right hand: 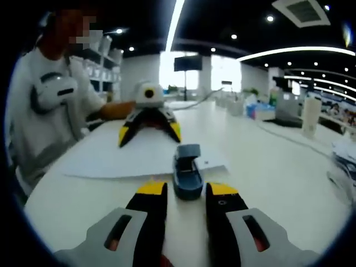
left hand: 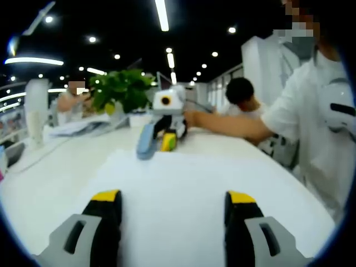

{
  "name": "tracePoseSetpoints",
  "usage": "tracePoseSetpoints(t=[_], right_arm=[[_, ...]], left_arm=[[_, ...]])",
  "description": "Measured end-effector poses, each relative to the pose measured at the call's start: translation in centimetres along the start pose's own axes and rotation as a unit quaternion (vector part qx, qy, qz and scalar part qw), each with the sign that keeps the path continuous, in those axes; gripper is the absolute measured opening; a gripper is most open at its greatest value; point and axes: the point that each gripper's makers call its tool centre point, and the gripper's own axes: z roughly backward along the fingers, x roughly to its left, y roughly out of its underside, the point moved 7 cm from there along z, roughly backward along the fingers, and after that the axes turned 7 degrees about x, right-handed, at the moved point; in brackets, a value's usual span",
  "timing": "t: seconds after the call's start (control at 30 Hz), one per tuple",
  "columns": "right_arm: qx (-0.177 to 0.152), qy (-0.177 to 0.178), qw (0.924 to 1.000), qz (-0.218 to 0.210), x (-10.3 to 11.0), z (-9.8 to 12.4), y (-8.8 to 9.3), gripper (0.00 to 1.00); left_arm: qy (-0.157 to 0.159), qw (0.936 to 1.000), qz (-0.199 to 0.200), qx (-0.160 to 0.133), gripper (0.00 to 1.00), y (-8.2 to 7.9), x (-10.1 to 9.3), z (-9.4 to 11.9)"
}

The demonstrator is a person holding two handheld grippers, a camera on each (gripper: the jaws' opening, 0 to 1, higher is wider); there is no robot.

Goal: Pick up the paper insert the paper into the punch align the paper edges press the punch to punch holes

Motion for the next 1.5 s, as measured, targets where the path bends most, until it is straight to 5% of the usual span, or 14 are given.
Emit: tracePoseSetpoints(t=[0.23, 0.3, 0.43, 0.6, 0.73, 0.87, 1.03, 1.2, 1.5], right_arm=[[-0.009, 0.115, 0.9920, -0.053, 1.4, 1.9, 0.6, 0.43], [-0.031, 0.162, 0.9830, -0.081, 2.2, 2.3, 0.3, 0.42], [-0.019, 0.232, 0.9663, -0.110, 3.5, 2.3, 0.5, 0.42], [-0.103, 0.299, 0.9382, -0.141, 5.0, 2.4, -1.3, 0.42], [-0.074, 0.346, 0.9275, -0.122, 5.3, 2.2, -1.1, 0.41], [-0.059, 0.349, 0.9281, -0.117, 5.2, 2.0, -0.8, 0.41], [-0.099, 0.346, 0.9209, -0.150, 4.9, 2.9, -0.8, 0.41], [-0.100, 0.346, 0.9199, -0.155, 4.9, 2.9, -0.7, 0.41], [-0.128, 0.334, 0.9167, -0.178, 5.0, 3.3, -0.6, 0.41]], left_arm=[[0.004, 1.0000, 0.006, -0.005, 0.79, -0.1, -0.1, 0.0], [0.005, 0.9998, 0.015, -0.010, 0.79, -0.2, -0.1, 0.0], [0.006, 0.9996, 0.021, -0.015, 0.79, -0.3, 0.0, 0.1], [0.004, 0.9994, 0.025, -0.024, 0.79, -0.6, 0.0, 0.2], [-0.013, 0.9993, 0.022, -0.029, 0.78, -0.6, 0.2, 0.4], [-0.025, 0.9993, 0.012, -0.024, 0.78, -0.6, 0.5, 0.3], [-0.043, 0.9978, 0.030, -0.039, 0.78, -1.5, 1.2, 0.6], [-0.052, 0.9980, 0.013, -0.033, 0.76, -2.6, 1.2, 0.2], [-0.053, 0.9981, -0.011, -0.032, 0.74, -4.8, 1.6, -3.5]])
